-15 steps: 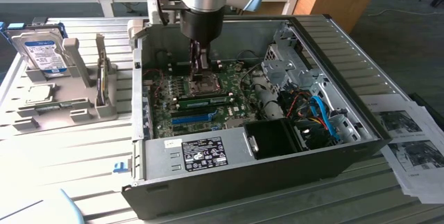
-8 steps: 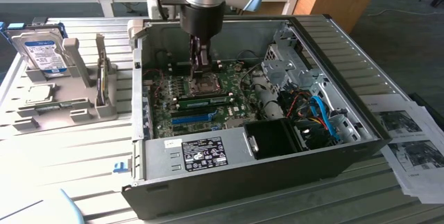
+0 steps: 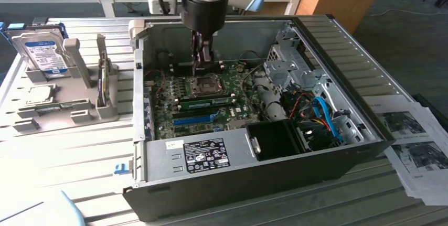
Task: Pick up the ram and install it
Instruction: 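Press down the ram until it locks into place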
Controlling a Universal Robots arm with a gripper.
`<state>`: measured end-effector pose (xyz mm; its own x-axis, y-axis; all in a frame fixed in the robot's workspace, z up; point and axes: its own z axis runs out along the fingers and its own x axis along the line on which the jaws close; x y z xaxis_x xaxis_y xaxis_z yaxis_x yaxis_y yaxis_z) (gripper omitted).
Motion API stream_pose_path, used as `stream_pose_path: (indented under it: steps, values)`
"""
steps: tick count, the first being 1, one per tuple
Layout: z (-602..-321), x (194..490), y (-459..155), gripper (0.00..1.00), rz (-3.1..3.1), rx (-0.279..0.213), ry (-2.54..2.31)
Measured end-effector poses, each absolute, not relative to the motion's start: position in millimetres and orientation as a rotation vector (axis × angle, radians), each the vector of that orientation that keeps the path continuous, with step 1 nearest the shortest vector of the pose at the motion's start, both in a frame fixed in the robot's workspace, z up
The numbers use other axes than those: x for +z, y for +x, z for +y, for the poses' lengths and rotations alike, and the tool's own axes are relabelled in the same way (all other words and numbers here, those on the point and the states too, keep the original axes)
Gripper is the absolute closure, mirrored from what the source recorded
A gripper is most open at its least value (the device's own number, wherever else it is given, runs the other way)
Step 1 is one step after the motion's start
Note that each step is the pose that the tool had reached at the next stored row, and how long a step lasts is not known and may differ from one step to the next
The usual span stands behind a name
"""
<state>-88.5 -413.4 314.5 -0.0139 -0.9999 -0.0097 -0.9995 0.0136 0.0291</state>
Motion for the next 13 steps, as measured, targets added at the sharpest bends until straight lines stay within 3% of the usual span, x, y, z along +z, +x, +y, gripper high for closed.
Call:
stream_pose_path:
  steps: [13]
  values:
    - [-413,330,-89,0.91,-2.226,-0.042,2.196]
